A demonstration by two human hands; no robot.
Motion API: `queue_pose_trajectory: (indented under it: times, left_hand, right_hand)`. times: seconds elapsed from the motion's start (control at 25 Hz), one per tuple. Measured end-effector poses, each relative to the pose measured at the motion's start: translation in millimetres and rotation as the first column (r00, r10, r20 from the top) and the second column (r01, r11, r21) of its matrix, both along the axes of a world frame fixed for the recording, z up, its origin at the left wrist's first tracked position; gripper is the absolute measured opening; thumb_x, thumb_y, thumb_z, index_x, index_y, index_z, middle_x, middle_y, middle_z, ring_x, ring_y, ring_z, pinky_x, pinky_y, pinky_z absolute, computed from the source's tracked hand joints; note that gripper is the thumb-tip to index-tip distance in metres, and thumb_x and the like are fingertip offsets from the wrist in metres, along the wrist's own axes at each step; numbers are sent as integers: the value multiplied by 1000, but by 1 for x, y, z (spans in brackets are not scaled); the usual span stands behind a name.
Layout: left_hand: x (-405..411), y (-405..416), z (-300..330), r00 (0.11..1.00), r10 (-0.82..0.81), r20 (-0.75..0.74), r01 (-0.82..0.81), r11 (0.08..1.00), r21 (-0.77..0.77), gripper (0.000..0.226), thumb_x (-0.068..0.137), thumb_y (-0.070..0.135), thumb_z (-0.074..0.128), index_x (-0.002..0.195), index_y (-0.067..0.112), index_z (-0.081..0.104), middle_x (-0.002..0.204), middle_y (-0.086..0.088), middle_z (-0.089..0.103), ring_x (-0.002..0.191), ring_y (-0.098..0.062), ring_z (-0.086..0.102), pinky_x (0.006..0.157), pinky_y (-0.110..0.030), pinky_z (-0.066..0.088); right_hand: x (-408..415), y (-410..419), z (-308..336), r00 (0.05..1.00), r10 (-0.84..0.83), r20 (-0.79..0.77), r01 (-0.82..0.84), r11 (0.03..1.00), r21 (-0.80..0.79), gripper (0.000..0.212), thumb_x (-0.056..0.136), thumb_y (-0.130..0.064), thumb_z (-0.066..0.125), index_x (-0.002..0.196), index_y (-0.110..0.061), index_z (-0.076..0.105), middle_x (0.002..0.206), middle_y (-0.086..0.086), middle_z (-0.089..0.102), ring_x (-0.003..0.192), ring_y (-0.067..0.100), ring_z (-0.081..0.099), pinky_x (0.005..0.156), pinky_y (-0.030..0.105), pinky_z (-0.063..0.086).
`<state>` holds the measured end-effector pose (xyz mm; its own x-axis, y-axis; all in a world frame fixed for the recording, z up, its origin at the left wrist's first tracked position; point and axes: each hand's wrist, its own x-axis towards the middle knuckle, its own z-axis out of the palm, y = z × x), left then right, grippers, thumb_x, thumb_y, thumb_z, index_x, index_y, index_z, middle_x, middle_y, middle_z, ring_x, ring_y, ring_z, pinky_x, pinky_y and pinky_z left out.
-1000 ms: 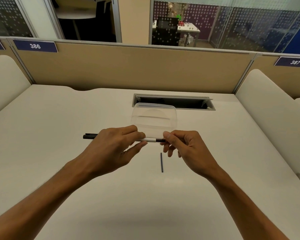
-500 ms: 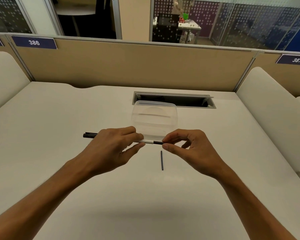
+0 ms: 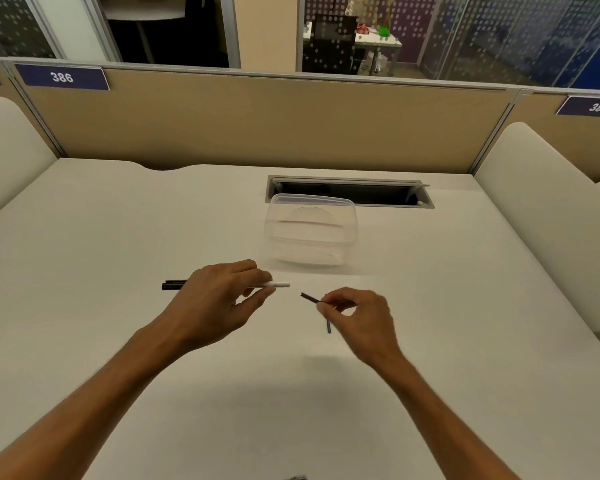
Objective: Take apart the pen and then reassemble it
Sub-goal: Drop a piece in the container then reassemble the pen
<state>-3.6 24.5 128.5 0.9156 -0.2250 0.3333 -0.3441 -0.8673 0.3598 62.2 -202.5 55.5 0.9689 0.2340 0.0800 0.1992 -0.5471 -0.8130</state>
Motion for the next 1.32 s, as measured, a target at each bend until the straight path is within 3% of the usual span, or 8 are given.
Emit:
queue_pose_trajectory:
  times: [0.16,0.4,0.84,1.04,1.16,1.24,1.32]
  left_hand:
    - [-1,0,-5,1000,8,-19,-9,999,-33,11,91,28,62,95,21,70,71,14,52,56,-10,46,51,-28,43]
    - [-1,6,-7,999,29,-19,-31,997,-74,13,91,27,62,97,20,71,71,10,58,56,-8,48,51,-31,45]
    - [-2,11,-10,999,30,-35,-34,994,-100,16,92,30,59,96,20,70,72,9,58,58,-12,51,54,-35,48]
    - [-1,11,-11,998,37,-42,-41,994,-98,12,92,27,62,96,20,70,72,9,58,58,-13,51,54,-36,48]
    - [-2,11,-11,998,40,-47,-44,994,-98,13,92,28,61,96,20,70,72,9,59,59,-13,53,54,-37,49]
    - [-2,10,-13,998,40,-51,-45,994,-102,13,92,28,61,96,20,71,72,8,59,59,-13,53,55,-36,49]
    - [-3,9,-14,998,35,-59,-41,994,-99,14,92,29,60,97,21,71,73,9,59,59,-13,53,55,-36,49]
  right_hand:
    - [-3,30,-46,994,-97,58,107,970,-217,8,81,-36,67,82,-29,72,74,-16,69,68,4,63,60,23,41]
    - [0,51,-82,985,-123,122,157,930,-333,17,87,-37,64,86,-22,73,78,-8,72,73,14,67,60,23,42]
    - [5,62,-97,988,-120,99,150,904,-400,22,87,-41,64,83,-20,72,77,-6,72,71,13,66,59,22,39]
    - [6,60,-96,991,-104,83,129,910,-395,27,86,-46,65,89,-20,71,82,-6,72,77,14,67,66,24,48]
    - [4,57,-75,978,-151,143,187,939,-289,29,86,-47,64,96,-21,69,87,-8,70,77,12,66,64,24,46]
    - [2,56,-47,973,-162,165,177,981,-81,25,87,-48,62,94,-25,67,86,-12,69,70,6,64,59,20,45]
    - [0,55,-16,994,-65,90,45,977,208,26,88,-53,56,95,-31,66,85,-14,70,71,4,65,60,11,44]
